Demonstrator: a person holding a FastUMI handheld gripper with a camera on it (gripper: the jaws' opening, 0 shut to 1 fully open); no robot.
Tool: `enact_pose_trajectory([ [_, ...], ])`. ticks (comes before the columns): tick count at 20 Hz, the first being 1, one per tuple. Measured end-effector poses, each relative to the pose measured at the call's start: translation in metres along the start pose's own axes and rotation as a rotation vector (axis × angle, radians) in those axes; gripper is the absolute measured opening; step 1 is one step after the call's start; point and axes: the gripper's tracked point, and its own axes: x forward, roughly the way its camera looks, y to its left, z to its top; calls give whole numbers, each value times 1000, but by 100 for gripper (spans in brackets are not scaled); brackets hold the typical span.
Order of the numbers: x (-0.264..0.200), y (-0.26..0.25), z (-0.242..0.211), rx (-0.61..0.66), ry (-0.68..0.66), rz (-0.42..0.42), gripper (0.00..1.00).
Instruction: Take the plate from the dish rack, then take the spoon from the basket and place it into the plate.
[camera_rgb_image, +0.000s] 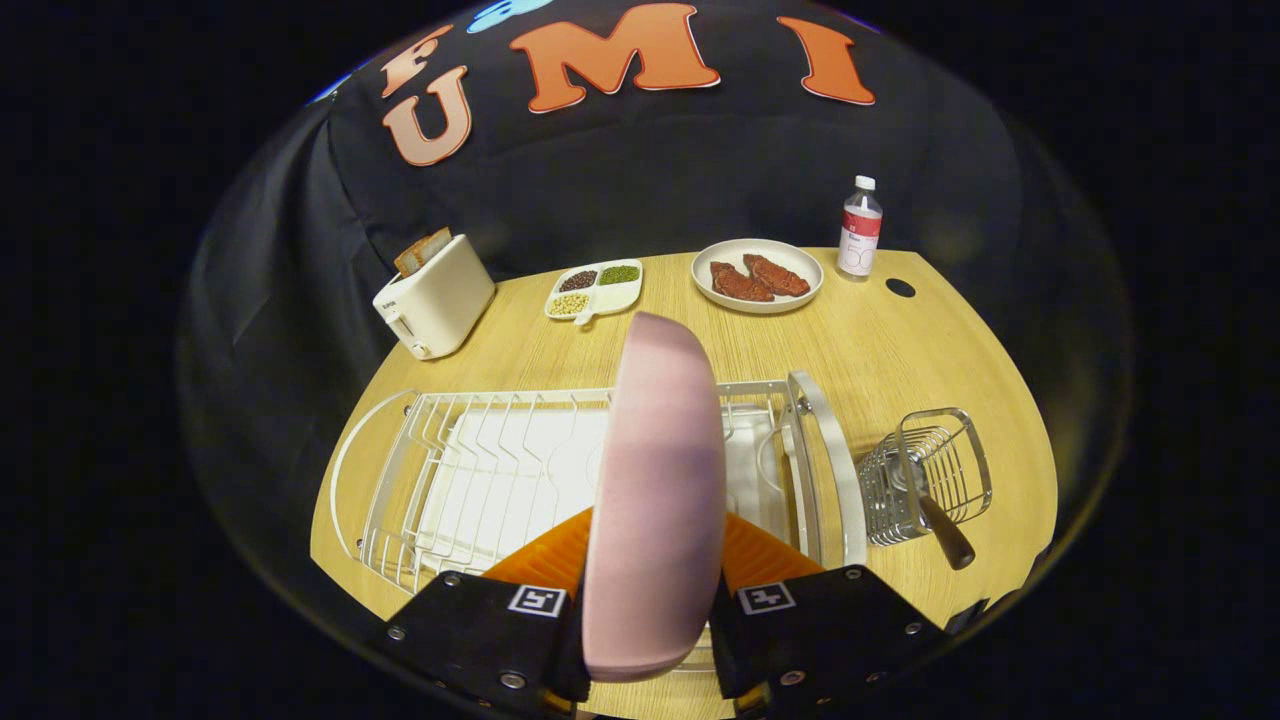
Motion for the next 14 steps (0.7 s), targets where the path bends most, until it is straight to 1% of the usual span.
enact_pose_trajectory([
  [2,-6,-5,10,4,-37,-33,44],
  [5,-16,-22,27,12,-101,-112,37],
  [7,-21,-27,29,25,-110,-130,36],
  [9,-28,-40,38,44,-151,-163,34],
  [10,-31,-45,45,53,-177,-167,33],
  [11,-36,-37,43,81,-173,-126,31],
  [12,-37,-29,40,103,-168,-79,30],
  [14,-41,-24,30,146,-147,-16,30],
])
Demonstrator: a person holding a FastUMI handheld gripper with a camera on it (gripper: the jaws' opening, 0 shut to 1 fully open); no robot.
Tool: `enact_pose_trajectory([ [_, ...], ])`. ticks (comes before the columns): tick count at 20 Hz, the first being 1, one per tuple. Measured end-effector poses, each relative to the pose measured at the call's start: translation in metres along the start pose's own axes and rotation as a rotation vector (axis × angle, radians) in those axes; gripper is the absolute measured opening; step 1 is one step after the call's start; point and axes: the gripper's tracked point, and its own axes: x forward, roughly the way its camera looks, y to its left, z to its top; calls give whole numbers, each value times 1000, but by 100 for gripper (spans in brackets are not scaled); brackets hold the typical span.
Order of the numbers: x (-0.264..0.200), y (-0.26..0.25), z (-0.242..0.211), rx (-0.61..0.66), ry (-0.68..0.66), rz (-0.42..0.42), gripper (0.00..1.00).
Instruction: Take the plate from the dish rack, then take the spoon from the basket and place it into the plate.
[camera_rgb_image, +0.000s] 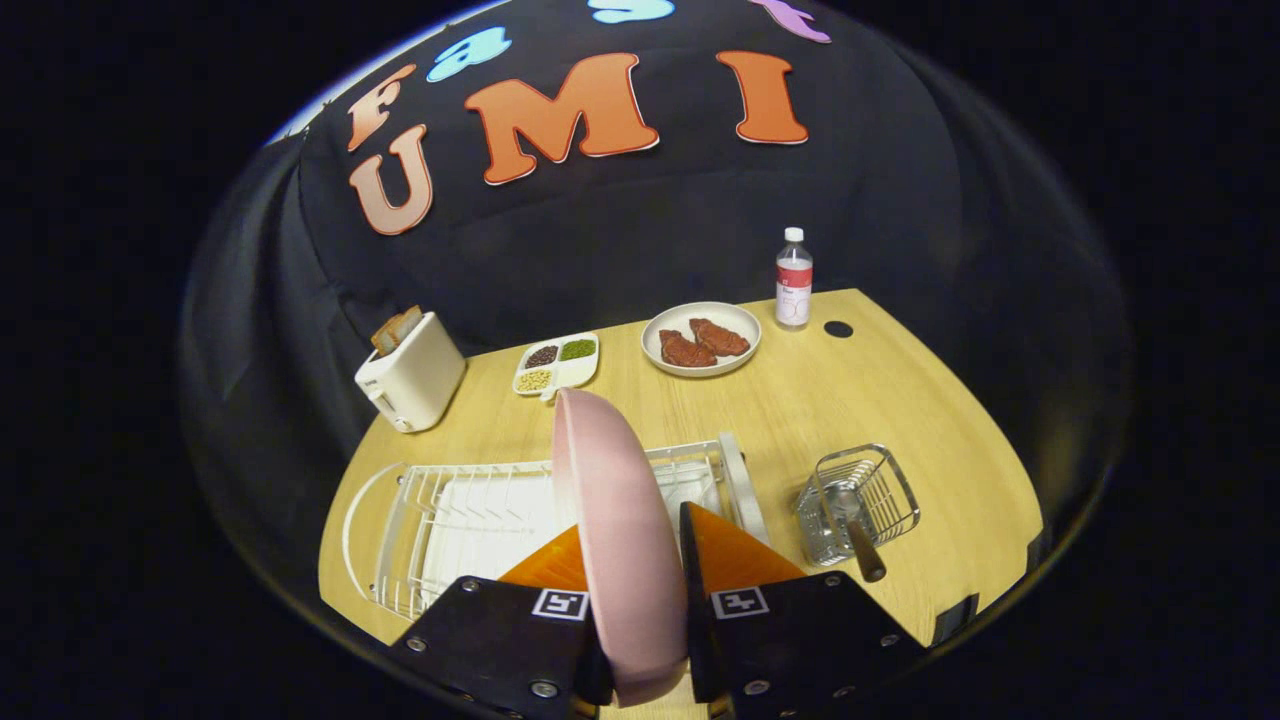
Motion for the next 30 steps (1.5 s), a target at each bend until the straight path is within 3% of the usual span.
enact_pose_trajectory([
  [9,-54,-12,-14,13,-43,105,30],
  [14,-73,-28,-47,11,-38,138,30],
  [20,-84,-37,-80,93,-9,194,30],
  [30,-95,-39,-130,93,27,243,30],
])
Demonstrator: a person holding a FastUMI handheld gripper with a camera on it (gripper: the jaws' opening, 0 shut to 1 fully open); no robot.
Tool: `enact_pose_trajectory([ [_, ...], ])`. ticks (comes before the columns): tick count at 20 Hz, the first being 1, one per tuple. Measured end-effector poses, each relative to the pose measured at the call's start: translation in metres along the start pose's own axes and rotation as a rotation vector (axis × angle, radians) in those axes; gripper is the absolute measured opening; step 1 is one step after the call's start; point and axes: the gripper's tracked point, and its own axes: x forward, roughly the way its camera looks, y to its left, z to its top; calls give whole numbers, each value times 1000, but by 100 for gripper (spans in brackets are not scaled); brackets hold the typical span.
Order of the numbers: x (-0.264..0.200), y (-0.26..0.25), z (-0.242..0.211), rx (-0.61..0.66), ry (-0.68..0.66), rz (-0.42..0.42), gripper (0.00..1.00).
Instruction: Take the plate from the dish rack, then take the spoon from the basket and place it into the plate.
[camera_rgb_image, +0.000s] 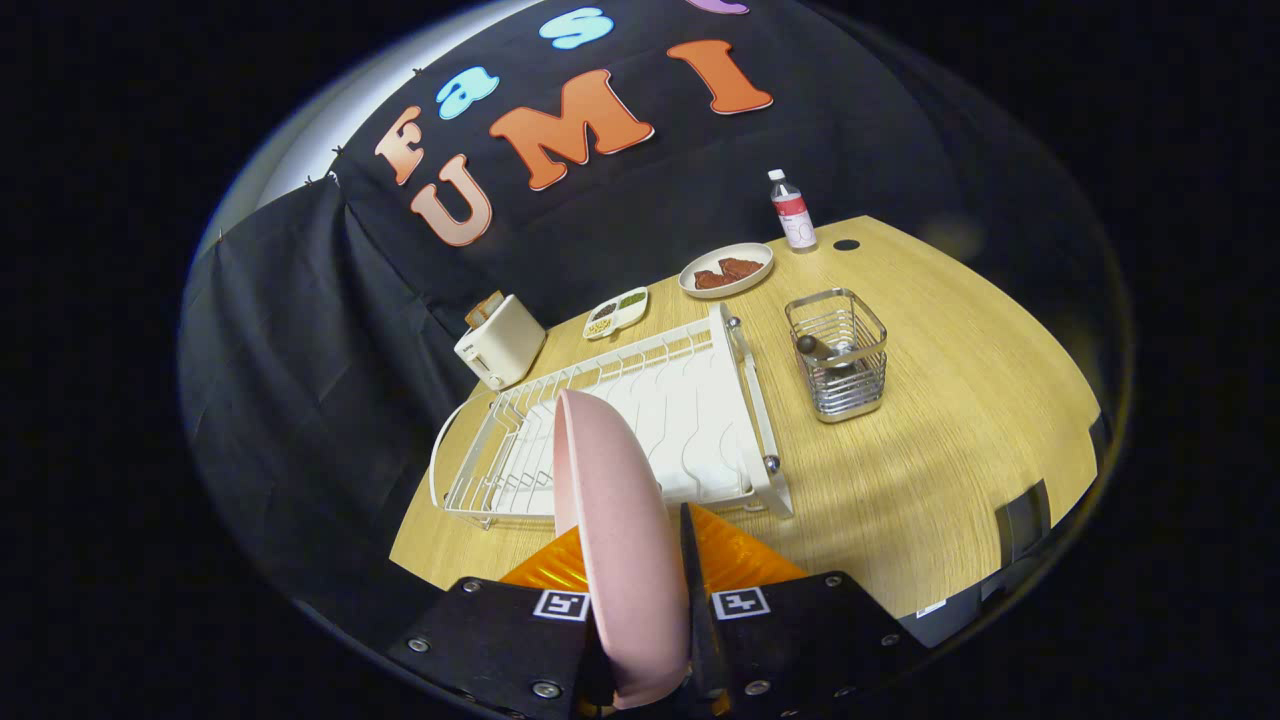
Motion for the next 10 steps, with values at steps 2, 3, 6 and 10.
enact_pose_trajectory([
  [2,3,-6,-19,31,33,8,30],
  [3,4,-5,-28,58,52,24,30],
  [6,8,-10,-50,107,90,41,30],
  [10,13,-24,-68,122,117,18,30],
])
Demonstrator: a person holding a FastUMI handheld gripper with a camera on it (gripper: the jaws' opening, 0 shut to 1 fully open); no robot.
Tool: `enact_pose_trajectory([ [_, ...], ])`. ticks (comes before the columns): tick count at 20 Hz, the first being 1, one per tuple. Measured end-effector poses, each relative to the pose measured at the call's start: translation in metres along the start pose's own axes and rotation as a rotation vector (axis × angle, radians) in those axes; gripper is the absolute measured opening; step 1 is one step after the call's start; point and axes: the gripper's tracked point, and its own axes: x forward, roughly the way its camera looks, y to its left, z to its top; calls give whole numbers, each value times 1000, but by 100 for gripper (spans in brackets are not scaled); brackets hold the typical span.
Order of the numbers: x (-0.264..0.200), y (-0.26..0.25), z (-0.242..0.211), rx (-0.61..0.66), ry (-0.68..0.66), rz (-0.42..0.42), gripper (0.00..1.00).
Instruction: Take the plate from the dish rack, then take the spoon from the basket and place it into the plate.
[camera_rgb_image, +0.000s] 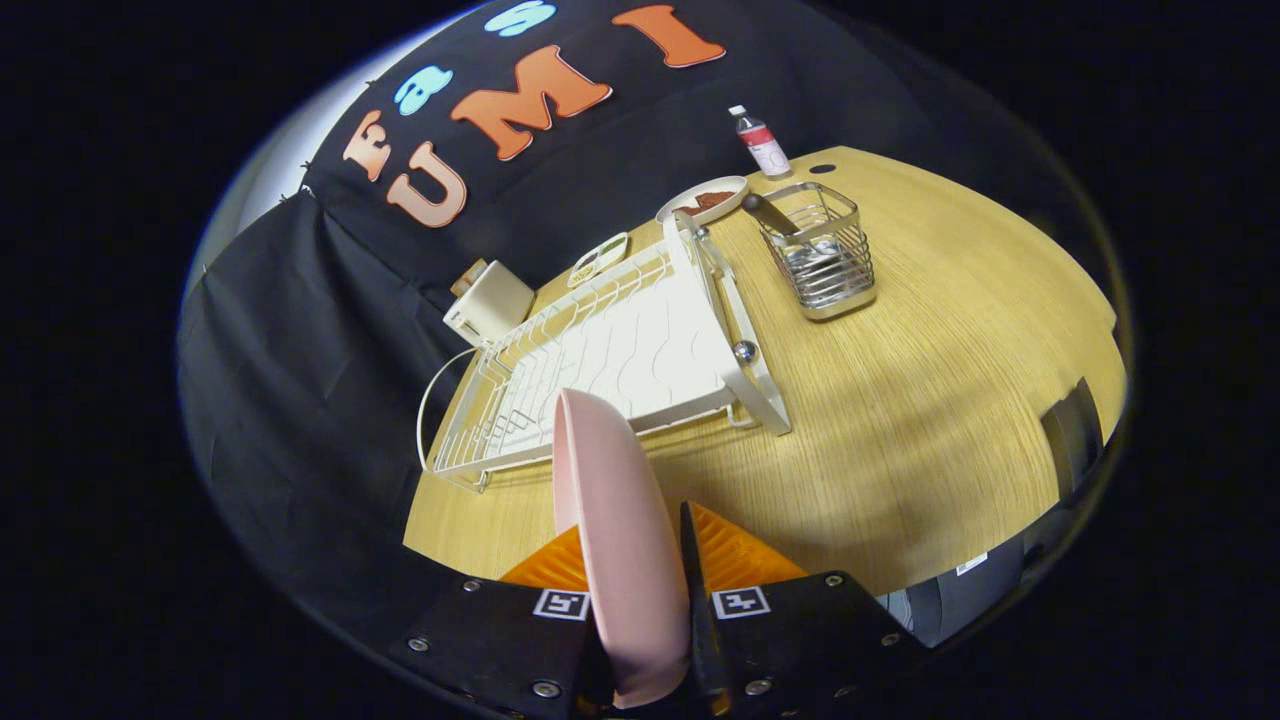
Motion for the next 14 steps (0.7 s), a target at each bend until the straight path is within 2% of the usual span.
enact_pose_trajectory([
  [9,15,-5,-19,87,59,59,30],
  [14,23,-23,-18,65,38,-2,35],
])
